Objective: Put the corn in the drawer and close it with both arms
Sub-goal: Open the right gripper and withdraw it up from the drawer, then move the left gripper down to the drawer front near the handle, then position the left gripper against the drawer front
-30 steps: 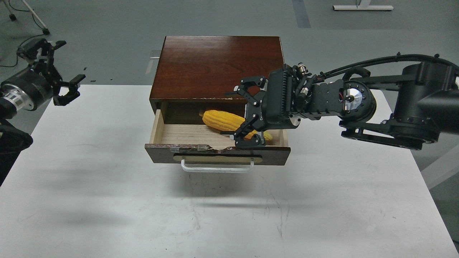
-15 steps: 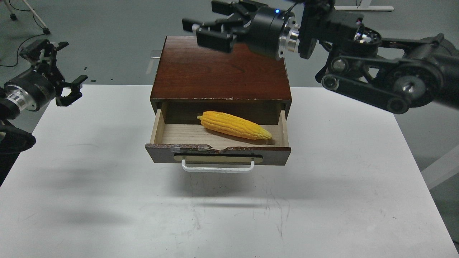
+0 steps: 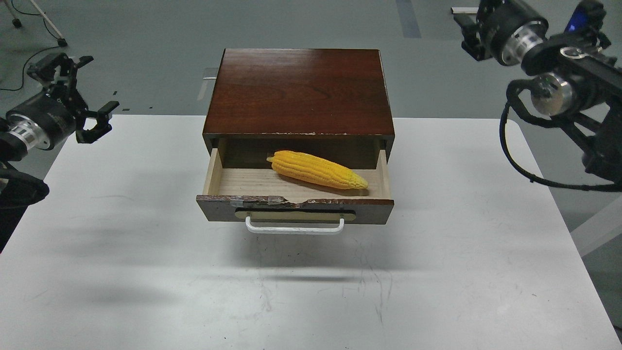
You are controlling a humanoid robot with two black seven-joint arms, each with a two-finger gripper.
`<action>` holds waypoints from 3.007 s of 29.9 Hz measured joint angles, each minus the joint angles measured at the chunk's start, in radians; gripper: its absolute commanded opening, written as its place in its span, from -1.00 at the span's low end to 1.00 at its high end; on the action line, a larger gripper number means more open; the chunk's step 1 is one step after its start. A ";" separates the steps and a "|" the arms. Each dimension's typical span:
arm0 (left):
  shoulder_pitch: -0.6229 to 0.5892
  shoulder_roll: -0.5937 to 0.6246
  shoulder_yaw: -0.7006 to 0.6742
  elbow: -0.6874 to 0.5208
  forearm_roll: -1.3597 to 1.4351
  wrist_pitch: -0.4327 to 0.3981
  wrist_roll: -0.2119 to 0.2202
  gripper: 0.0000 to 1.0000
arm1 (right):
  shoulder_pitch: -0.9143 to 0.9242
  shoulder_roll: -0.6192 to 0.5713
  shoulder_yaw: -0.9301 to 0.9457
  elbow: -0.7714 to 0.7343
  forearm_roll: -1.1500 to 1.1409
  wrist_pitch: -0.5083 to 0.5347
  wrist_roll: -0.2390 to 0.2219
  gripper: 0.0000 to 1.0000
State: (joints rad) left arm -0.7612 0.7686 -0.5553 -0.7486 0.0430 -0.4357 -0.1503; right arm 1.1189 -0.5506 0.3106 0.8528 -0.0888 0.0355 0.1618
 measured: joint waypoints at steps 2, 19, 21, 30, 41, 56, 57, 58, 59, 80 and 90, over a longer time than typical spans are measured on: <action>0.000 -0.001 0.000 0.000 0.000 0.000 0.000 0.96 | -0.081 -0.023 0.034 0.002 0.012 0.062 0.003 1.00; 0.002 -0.013 0.005 -0.007 0.013 0.005 -0.044 0.96 | -0.313 -0.050 0.193 0.108 0.010 0.135 0.081 1.00; -0.001 -0.003 0.008 -0.011 0.067 0.022 -0.125 0.96 | -0.315 -0.052 0.191 0.109 0.009 0.133 0.083 1.00; -0.044 0.146 -0.010 -0.153 0.662 0.258 -0.338 0.95 | -0.339 -0.053 0.176 0.100 0.007 0.105 0.084 1.00; -0.025 0.492 0.067 -0.807 0.698 0.089 -0.339 0.96 | -0.342 -0.051 0.160 0.110 0.005 0.056 0.074 1.00; -0.068 0.254 0.061 -0.964 1.138 0.268 -0.338 -1.00 | -0.345 -0.054 0.112 0.104 0.000 0.028 0.076 1.00; -0.068 0.266 0.062 -0.983 1.142 0.252 -0.338 -1.00 | -0.346 -0.054 0.112 0.101 0.000 0.027 0.077 1.00; -0.069 0.279 0.067 -0.998 1.147 0.235 -0.338 -1.00 | -0.347 -0.054 0.112 0.098 0.000 0.027 0.077 1.00; -0.067 0.292 0.075 -1.007 1.163 0.208 -0.338 -1.00 | -0.349 -0.054 0.111 0.096 -0.001 0.027 0.077 1.00; -0.031 0.319 0.246 -1.017 1.566 0.050 -0.338 -1.00 | -0.374 -0.041 0.091 -0.073 -0.005 0.044 0.076 1.00; 0.023 0.265 0.312 -1.016 1.563 0.067 -0.338 -1.00 | -0.331 -0.010 0.062 -0.077 -0.005 0.038 0.079 1.00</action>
State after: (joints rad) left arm -0.7385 1.0339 -0.2435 -1.7647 1.6062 -0.3692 -0.4887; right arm 0.7877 -0.5601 0.3728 0.7762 -0.0936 0.0738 0.2407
